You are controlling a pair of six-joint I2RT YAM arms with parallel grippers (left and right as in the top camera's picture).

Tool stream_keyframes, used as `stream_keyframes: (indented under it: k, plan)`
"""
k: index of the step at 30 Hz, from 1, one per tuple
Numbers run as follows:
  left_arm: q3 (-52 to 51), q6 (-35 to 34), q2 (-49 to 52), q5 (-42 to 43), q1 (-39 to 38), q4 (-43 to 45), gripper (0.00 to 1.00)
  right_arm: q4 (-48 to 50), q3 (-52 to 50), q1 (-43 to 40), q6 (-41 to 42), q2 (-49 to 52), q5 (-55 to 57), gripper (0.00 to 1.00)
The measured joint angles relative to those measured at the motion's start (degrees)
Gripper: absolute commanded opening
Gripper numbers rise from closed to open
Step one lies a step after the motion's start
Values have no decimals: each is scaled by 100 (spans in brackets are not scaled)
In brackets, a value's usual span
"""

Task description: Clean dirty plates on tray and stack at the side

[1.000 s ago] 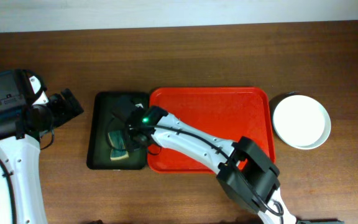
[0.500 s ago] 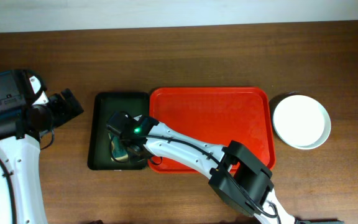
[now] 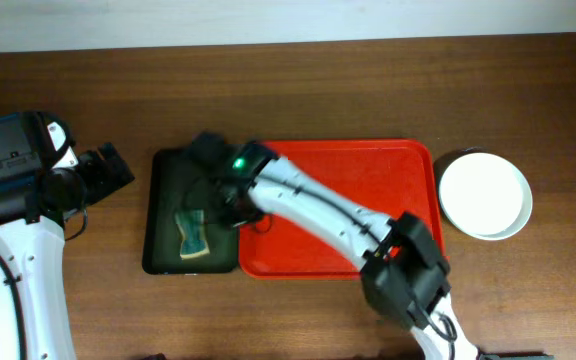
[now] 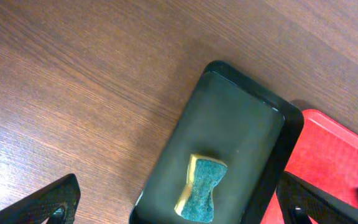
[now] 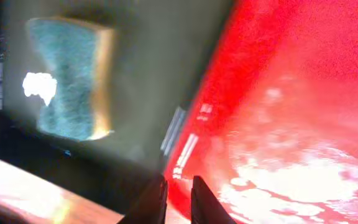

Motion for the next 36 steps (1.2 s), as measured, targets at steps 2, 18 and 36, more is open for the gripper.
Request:
stream_keyframes:
  k: [2, 18, 36]
  plan:
    - [0, 0, 0, 2, 0, 0, 99, -387, 98, -496, -90, 0, -57, 31]
    - [0, 0, 0, 0, 0, 0, 99, -649, 103, -2568, -188, 0, -85, 98]
    - [0, 0, 0, 0, 0, 0, 99, -651, 103, -2524, -192, -1707, -98, 98]
